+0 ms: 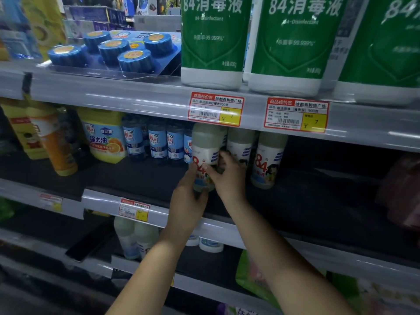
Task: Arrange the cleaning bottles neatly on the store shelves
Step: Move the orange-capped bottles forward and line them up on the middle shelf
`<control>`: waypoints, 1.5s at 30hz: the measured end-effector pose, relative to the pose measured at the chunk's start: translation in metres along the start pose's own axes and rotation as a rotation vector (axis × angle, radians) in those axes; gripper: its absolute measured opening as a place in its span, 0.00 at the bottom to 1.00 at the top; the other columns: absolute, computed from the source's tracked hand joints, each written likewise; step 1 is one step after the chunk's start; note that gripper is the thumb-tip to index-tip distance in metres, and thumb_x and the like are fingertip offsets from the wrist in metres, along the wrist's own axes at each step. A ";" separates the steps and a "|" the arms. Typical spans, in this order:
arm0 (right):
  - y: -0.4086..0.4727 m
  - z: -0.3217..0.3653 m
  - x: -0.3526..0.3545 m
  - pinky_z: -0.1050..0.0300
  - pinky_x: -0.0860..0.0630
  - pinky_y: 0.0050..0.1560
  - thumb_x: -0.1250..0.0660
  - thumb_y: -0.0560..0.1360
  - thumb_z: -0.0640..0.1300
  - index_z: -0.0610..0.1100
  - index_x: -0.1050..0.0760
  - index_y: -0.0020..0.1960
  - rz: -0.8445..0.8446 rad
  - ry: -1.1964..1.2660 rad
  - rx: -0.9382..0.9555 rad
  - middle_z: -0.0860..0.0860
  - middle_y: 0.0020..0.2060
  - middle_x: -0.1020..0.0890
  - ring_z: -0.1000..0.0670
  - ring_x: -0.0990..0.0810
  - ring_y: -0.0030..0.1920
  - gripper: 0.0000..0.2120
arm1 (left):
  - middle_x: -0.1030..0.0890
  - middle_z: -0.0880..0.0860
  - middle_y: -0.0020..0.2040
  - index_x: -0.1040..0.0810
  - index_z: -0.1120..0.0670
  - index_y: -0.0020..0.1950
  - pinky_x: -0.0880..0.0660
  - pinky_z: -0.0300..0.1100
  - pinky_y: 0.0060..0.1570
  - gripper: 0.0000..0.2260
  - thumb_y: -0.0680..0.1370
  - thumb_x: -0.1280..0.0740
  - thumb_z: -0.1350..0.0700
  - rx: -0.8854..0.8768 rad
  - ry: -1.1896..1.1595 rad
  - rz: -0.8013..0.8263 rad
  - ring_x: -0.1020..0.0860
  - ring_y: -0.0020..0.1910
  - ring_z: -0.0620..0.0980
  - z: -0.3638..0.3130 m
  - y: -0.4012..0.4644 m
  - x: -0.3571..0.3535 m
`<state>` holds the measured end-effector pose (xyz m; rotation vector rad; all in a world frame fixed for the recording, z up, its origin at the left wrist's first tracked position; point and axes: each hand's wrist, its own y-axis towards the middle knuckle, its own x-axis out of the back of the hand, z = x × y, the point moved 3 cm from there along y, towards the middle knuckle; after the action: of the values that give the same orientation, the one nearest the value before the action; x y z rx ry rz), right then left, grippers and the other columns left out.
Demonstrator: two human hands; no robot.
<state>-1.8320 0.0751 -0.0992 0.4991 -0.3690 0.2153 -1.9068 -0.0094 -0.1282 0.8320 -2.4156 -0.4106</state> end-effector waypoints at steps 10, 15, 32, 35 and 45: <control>0.000 -0.001 0.000 0.54 0.24 0.51 0.28 0.70 0.44 0.40 0.26 0.54 -0.067 -0.046 0.032 0.44 0.51 0.19 0.47 0.21 0.52 0.15 | 0.34 0.56 0.71 0.42 0.58 0.73 0.35 0.39 0.65 0.30 0.73 0.36 0.68 0.000 -0.006 0.021 0.33 0.68 0.51 0.000 0.001 -0.001; -0.006 -0.004 0.002 0.53 0.25 0.59 0.29 0.71 0.43 0.40 0.32 0.65 -0.014 -0.010 -0.018 0.45 0.60 0.23 0.48 0.24 0.60 0.25 | 0.24 0.51 0.60 0.37 0.50 0.69 0.35 0.21 0.49 0.28 0.73 0.37 0.69 -0.049 -0.035 0.006 0.25 0.57 0.47 -0.009 -0.007 0.009; -0.126 0.006 -0.031 0.63 0.29 0.52 0.39 0.74 0.40 0.44 0.29 0.55 0.124 -0.027 0.543 0.46 0.49 0.19 0.52 0.25 0.51 0.09 | 0.22 0.52 0.51 0.25 0.58 0.55 0.29 0.26 0.43 0.12 0.75 0.39 0.69 0.155 -0.018 -0.481 0.24 0.44 0.40 0.050 -0.075 0.063; -0.143 -0.012 -0.050 0.58 0.24 0.46 0.40 0.75 0.42 0.46 0.30 0.51 0.220 -0.094 0.516 0.47 0.46 0.19 0.51 0.21 0.47 0.06 | 0.23 0.54 0.52 0.26 0.58 0.56 0.30 0.33 0.39 0.11 0.75 0.39 0.67 0.331 -0.008 -0.479 0.25 0.45 0.47 0.085 -0.090 0.063; -0.151 -0.062 -0.107 0.57 0.29 0.55 0.38 0.76 0.39 0.39 0.27 0.59 0.549 -0.254 0.199 0.42 0.58 0.23 0.44 0.24 0.58 0.13 | 0.24 0.60 0.57 0.30 0.62 0.61 0.30 0.44 0.51 0.23 0.68 0.27 0.64 0.503 0.080 -0.351 0.25 0.55 0.56 0.143 -0.084 0.048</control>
<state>-1.8677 -0.0351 -0.2560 0.6161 -0.7362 0.7295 -1.9827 -0.0887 -0.2617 1.4681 -2.3260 0.1175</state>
